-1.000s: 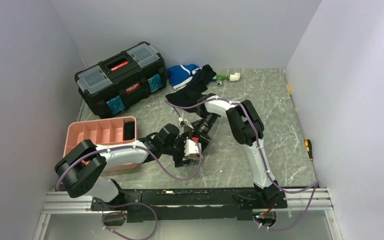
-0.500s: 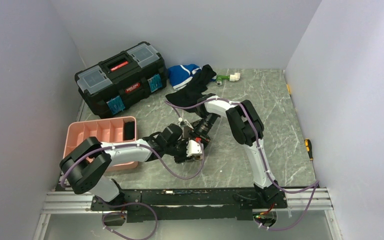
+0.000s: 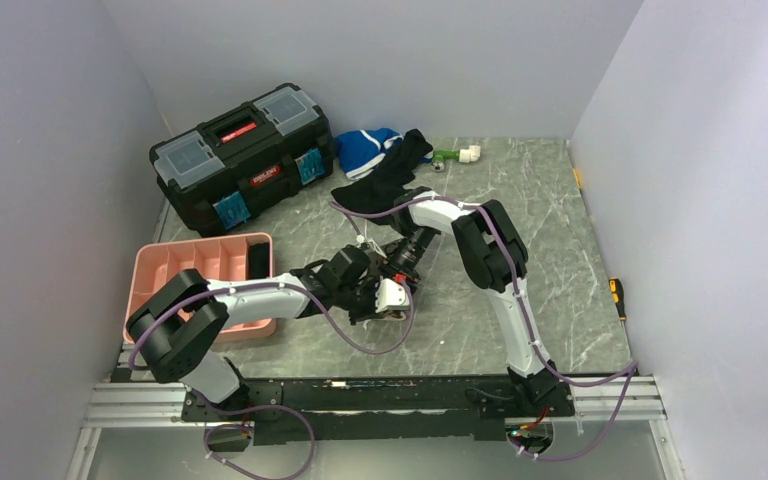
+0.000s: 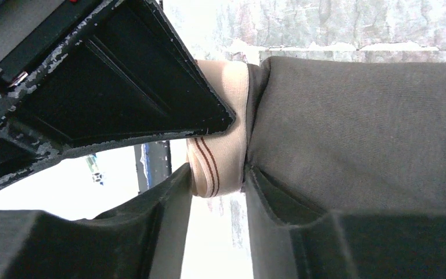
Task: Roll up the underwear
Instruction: Roll the underwear to the center of the board.
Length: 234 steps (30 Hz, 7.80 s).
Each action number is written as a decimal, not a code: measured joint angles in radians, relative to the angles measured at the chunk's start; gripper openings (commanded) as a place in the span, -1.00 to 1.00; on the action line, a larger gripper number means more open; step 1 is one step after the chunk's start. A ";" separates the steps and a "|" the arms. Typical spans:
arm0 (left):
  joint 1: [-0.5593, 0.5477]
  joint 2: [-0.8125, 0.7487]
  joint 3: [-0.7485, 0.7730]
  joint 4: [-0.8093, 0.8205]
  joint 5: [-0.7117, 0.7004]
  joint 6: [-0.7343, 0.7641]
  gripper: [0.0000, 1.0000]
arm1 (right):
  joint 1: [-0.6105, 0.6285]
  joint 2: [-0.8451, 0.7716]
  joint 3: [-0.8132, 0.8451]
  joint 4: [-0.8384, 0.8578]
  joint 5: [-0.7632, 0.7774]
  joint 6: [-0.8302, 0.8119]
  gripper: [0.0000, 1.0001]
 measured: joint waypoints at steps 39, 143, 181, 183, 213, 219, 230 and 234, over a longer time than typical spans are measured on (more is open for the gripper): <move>0.256 0.553 0.641 -0.697 0.504 -0.048 -1.00 | -0.307 -0.736 -0.543 0.513 0.026 0.339 0.10; 0.338 0.779 0.796 -0.986 0.759 -0.106 0.13 | 0.304 -0.637 -0.679 0.898 0.698 0.203 -0.90; 0.780 -0.088 0.358 -0.906 0.296 -0.162 0.20 | 0.135 -0.208 -0.140 0.246 0.314 0.123 -0.85; 0.793 -0.153 0.328 -0.897 0.277 -0.158 0.20 | 0.116 -0.141 -0.058 0.174 0.278 0.097 -0.84; 0.083 -0.231 0.118 -0.364 -0.095 0.040 0.61 | 0.032 0.164 0.226 -0.151 0.054 -0.008 -0.77; 0.025 -0.069 0.149 -0.278 -0.167 0.061 0.67 | 0.032 0.165 0.227 -0.153 0.053 -0.008 -0.77; -0.014 0.049 0.152 -0.243 -0.193 0.062 0.60 | 0.028 0.172 0.231 -0.159 0.047 -0.005 -0.76; -0.019 0.077 0.152 -0.236 -0.192 0.061 0.51 | 0.027 0.176 0.234 -0.163 0.045 -0.004 -0.76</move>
